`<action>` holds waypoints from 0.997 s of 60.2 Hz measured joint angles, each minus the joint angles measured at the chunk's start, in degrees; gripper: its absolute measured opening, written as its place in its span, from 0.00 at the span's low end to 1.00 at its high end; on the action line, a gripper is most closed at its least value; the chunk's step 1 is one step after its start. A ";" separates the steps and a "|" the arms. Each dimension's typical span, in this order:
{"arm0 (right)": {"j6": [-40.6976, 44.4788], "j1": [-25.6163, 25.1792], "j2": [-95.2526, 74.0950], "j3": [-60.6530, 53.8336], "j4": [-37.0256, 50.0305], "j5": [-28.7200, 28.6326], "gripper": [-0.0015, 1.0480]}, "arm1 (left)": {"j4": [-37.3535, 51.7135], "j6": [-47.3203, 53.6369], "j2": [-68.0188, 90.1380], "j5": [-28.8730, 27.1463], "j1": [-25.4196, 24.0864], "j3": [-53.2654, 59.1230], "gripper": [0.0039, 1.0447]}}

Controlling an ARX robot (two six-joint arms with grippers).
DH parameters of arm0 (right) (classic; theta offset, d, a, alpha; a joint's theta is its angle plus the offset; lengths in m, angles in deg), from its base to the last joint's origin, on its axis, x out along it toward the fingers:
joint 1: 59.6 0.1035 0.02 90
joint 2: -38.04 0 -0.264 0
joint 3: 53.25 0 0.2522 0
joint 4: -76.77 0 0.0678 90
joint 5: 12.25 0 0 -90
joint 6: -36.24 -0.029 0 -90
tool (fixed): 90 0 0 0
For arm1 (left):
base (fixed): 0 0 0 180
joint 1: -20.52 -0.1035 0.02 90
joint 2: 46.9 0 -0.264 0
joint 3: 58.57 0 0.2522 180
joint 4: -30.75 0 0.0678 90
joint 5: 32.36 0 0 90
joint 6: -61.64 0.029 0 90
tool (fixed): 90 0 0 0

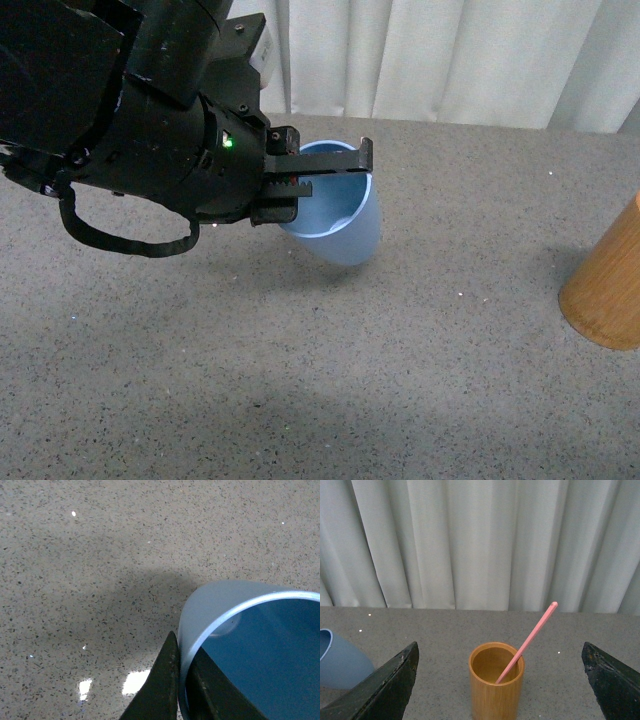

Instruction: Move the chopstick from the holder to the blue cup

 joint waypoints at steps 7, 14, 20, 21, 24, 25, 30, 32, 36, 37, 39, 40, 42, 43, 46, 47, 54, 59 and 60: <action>0.00 0.00 0.00 0.00 0.00 0.00 0.91 | -0.52 0.79 0.96 0.61 0.33 -0.66 0.03; 0.00 0.00 0.00 0.00 0.00 0.00 0.91 | -1.09 1.40 1.79 1.22 0.57 -1.14 0.03; 0.00 0.00 0.00 0.00 0.00 0.00 0.91 | -1.64 2.25 2.43 1.40 0.76 -1.46 0.03; 0.00 0.00 0.00 0.00 0.00 0.00 0.91 | -1.73 2.47 2.54 1.42 0.81 -1.55 0.03; 0.00 0.00 0.00 0.00 0.00 0.00 0.91 | -1.86 2.91 2.73 1.42 0.92 -1.75 0.03; 0.00 0.00 0.00 0.00 0.00 0.00 0.91 | -1.86 2.93 2.73 1.42 0.92 -1.77 0.03; 0.00 0.00 0.00 0.00 0.00 0.00 0.91 | -1.90 3.13 2.86 1.40 1.09 -1.81 0.03; 0.00 0.00 0.00 0.00 0.00 0.00 0.91 | -2.01 3.13 2.95 1.40 1.14 -1.86 0.03; 0.00 0.00 0.00 0.00 0.00 0.00 0.91 | -2.10 3.15 3.15 1.38 1.22 -1.88 0.03; 0.00 0.00 0.00 0.00 0.00 0.00 0.91 | -2.10 3.15 3.19 1.38 1.25 -1.88 0.03; 0.00 0.00 0.00 0.00 0.00 0.00 0.91 | -2.12 3.15 3.28 1.36 1.29 -1.88 0.03; 0.00 0.00 0.00 0.00 0.00 0.00 0.91 | -2.12 3.15 3.30 1.36 1.29 -1.88 0.03; 0.00 0.00 0.00 0.00 0.00 0.00 0.91 | -2.14 3.15 3.39 1.33 1.33 -1.88 0.03; 0.00 0.00 0.00 0.00 0.00 0.00 0.91 | -2.14 3.15 3.39 1.31 1.36 -1.88 0.03; 0.00 0.00 0.00 0.00 0.00 0.00 0.91 | -2.23 3.15 3.48 1.18 1.40 -1.92 0.03; 0.00 0.00 0.00 0.00 0.00 0.00 0.91 | -2.23 3.15 3.48 1.18 1.42 -1.95 0.03; 0.00 0.00 0.00 0.00 0.00 0.00 0.91 | -2.64 3.13 3.65 0.96 1.60 -2.32 0.03; 0.00 0.00 0.00 0.00 0.00 0.00 0.91 | -2.97 3.15 3.85 0.94 1.68 -2.73 0.03; 0.00 0.00 0.00 0.00 0.00 0.00 0.91 | -2.99 3.15 3.87 0.94 1.70 -2.78 0.03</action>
